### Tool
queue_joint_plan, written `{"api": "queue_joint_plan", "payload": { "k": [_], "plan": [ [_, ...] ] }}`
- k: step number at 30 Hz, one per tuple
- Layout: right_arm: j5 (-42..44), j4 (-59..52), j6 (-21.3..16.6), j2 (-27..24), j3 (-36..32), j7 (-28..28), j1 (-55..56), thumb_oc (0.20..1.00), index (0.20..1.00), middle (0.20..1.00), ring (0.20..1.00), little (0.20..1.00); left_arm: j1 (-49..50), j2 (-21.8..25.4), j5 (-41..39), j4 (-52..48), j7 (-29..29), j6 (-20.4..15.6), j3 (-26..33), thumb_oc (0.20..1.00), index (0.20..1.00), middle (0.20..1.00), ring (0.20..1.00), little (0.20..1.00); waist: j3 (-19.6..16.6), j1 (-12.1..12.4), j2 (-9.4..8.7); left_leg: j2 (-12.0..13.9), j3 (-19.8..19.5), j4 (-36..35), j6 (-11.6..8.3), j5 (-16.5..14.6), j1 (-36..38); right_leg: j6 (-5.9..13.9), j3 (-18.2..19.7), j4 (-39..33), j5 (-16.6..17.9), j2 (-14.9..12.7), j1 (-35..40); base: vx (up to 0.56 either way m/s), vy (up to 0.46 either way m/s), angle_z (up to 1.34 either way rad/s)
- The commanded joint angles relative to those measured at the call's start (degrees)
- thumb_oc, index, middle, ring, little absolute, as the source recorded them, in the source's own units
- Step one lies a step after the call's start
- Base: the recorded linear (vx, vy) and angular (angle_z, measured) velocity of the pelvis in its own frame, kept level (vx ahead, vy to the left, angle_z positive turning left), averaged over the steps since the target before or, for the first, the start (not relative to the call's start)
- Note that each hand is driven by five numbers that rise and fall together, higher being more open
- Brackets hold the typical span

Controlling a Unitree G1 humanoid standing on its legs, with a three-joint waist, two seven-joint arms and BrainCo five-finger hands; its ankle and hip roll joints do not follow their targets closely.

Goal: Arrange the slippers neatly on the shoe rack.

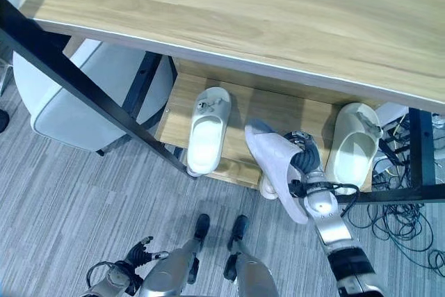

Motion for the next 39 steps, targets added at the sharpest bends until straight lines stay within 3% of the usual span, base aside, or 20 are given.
{"api": "queue_joint_plan", "payload": {
  "k": [1, 4, 10, 13, 18, 22, 28, 29, 30, 33, 36, 38, 39],
  "plan": [
    [3.0, -5.5, -5.0, -0.4, -1.6, 2.9, 1.2, 0.200, 0.200, 0.200, 0.200, 0.200, -0.5, 0.0, -2.7, 3.1, 1.2, -0.2, -0.1, 1.000, 1.000, 1.000, 1.000, 1.000, -1.0, 0.4, -0.98, 3.5, 1.1, 1.9, -0.78, -3.9, -1.8, 6.69, 2.6, 5.4, -7.8, -5.7, 3.5, 0.00, 0.000, 0.00],
    [1.5, -5.3, -4.5, 0.5, 0.9, 5.3, 6.5, 0.200, 0.200, 0.200, 0.200, 0.200, -0.4, 0.3, -4.7, 3.8, 2.2, -0.4, 3.3, 1.000, 1.000, 1.000, 1.000, 1.000, -0.8, -0.5, -1.35, 3.6, 1.6, 1.6, -0.79, -3.7, -1.6, 6.84, 3.0, 5.4, -7.4, -5.8, 3.3, -0.02, 0.022, -0.05],
    [1.0, -2.8, -3.9, 1.8, 5.0, 7.1, 10.3, 0.200, 0.200, 0.200, 0.200, 0.200, -0.3, 0.0, -7.2, 3.9, 2.6, -1.2, 3.7, 1.000, 1.000, 1.000, 1.000, 1.000, -0.1, -1.2, -1.88, 3.7, 2.5, 1.5, -0.69, -3.6, -1.6, 6.97, 3.6, 5.2, -6.8, -5.9, 3.0, -0.03, 0.026, -0.08],
    [-3.4, -1.4, -3.2, 0.4, 7.4, 7.6, 10.8, 0.200, 0.200, 0.200, 0.200, 0.200, -0.6, -0.4, -8.0, 3.7, 2.5, -1.4, 3.8, 1.000, 1.000, 1.000, 1.000, 1.000, 0.4, -1.4, -2.06, 3.7, 2.6, 1.8, -0.61, -3.7, -1.9, 7.06, 3.7, 5.4, -6.8, -6.0, 2.5, -0.03, 0.031, -0.06],
    [2.4, 5.1, -2.4, 3.0, 8.1, 5.6, 7.6, 0.200, 0.200, 0.200, 0.200, 0.200, -0.3, 0.8, -15.6, -1.2, 3.1, -2.7, 3.9, 1.000, 1.000, 1.000, 1.000, 1.000, 3.0, -1.0, -2.31, 3.3, 2.4, 5.8, -0.40, -4.4, -5.0, 6.93, 4.0, 7.7, -6.8, -6.7, 0.5, -0.09, 0.036, -0.03],
    [0.6, 7.0, -2.5, 1.4, 8.7, 3.4, 1.4, 0.200, 0.200, 0.200, 0.200, 0.200, -2.8, 2.6, -15.2, 0.1, 3.7, -2.8, 3.9, 1.000, 1.000, 1.000, 1.000, 1.000, 6.5, -0.6, -2.36, 2.3, 2.7, 17.2, -0.62, -7.8, -13.2, 6.42, 4.7, 17.5, -9.6, -8.2, -6.3, -0.15, 0.035, -0.05],
    [-1.1, 9.2, -2.6, -0.1, 7.1, -0.3, -3.7, 0.200, 0.200, 0.200, 0.200, 0.200, -5.9, 4.1, -14.2, 1.2, 5.0, -3.0, 3.3, 1.000, 1.000, 1.000, 1.000, 1.000, 7.7, -1.2, -1.18, 2.1, 2.0, 29.0, 0.13, -11.2, -23.7, 5.73, 5.0, 30.7, -13.5, -9.5, -16.7, -0.08, 0.064, 0.09],
    [1.0, 10.7, -3.3, 0.3, 6.3, -2.0, -6.2, 0.200, 0.200, 0.200, 0.200, 0.200, -6.8, 5.0, -14.8, 0.6, 5.2, -3.5, 2.6, 1.000, 1.000, 1.000, 1.000, 1.000, 8.4, -1.1, -0.76, 2.2, 1.7, 34.1, 0.28, -14.1, -27.8, 6.23, 5.3, 36.6, -16.6, -10.0, -20.9, -0.04, 0.057, 0.20],
    [1.3, 9.9, -3.3, -0.3, 5.7, -2.8, -7.2, 0.200, 0.200, 0.200, 0.200, 0.200, -7.0, 5.5, -14.9, -0.3, 5.4, -3.7, 2.4, 1.000, 1.000, 1.000, 1.000, 1.000, 9.0, -1.1, -0.38, 1.9, 1.5, 36.5, 0.62, -14.8, -30.3, 6.26, 5.6, 39.6, -17.4, -10.4, -23.6, -0.08, 0.080, 0.16],
    [2.2, 9.4, -4.0, -1.1, 4.5, -5.4, -11.3, 0.200, 0.200, 0.200, 0.200, 0.200, -9.0, 5.9, -16.0, -0.9, 6.2, -4.1, 1.8, 1.000, 1.000, 1.000, 1.000, 1.000, 9.6, -1.4, 0.58, 0.7, 1.1, 45.6, 1.61, -17.7, -39.6, 5.02, 6.6, 50.0, -21.5, -12.0, -33.1, -0.10, 0.065, 0.18],
    [8.5, 11.7, -5.0, -0.6, 3.9, -8.7, -18.4, 0.200, 0.200, 0.200, 0.200, 0.200, -11.7, 7.2, -19.0, -2.2, 7.8, -4.9, 0.8, 1.000, 1.000, 1.000, 1.000, 1.000, 10.2, -1.1, 1.60, -0.6, 0.4, 54.5, 1.85, -20.1, -50.0, 3.42, 8.9, 59.5, -25.5, -14.2, -43.4, -0.05, 0.010, 0.41],
    [9.7, 12.0, -5.0, -1.1, 3.8, -9.0, -19.8, 0.200, 0.200, 0.200, 0.200, 0.200, -12.2, 7.4, -19.4, -3.5, 8.0, -5.1, 0.6, 1.000, 1.000, 1.000, 1.000, 1.000, 10.1, -1.1, 1.85, -0.9, 0.5, 57.5, 2.00, -20.7, -53.4, 2.90, 9.5, 63.0, -26.6, -15.0, -46.8, 0.00, -0.012, 0.20],
    [12.5, 13.0, -5.3, -3.7, 3.3, -9.5, -24.4, 0.200, 0.200, 0.200, 0.200, 0.200, -13.2, 9.1, -19.8, -6.6, 8.7, -5.8, 0.0, 1.000, 1.000, 1.000, 1.000, 1.000, 9.8, -0.9, 2.33, -2.3, 0.7, 63.7, 1.99, -22.5, -60.3, 1.94, 11.2, 69.6, -29.0, -15.8, -53.7, 0.02, 0.010, 0.06]
  ]
}}
